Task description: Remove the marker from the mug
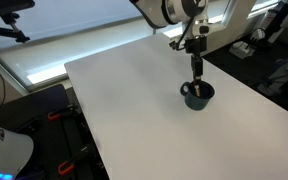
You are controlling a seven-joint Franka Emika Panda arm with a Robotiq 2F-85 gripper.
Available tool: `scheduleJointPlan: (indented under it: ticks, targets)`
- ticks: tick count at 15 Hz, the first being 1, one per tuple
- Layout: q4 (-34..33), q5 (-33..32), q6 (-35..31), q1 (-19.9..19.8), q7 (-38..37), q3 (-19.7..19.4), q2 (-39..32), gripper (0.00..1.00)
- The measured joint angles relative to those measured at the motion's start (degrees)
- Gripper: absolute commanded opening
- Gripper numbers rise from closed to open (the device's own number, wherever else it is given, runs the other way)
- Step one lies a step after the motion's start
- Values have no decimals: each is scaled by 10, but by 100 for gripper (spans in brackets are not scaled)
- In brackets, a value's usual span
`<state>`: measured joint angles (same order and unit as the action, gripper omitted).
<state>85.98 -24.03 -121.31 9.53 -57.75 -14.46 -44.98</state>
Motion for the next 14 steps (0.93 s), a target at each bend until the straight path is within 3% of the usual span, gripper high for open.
scheduleJointPlan:
  ticks: [4,5,7,14]
  targets:
    - [0,0,0,0,0,0,-1,3]
    - [0,0,0,-1,0,0,-2,0]
    - [-2,0,0,-1,0,-1,-4,4]
    - [-3,0,0,-1,-1,-1,-5,4]
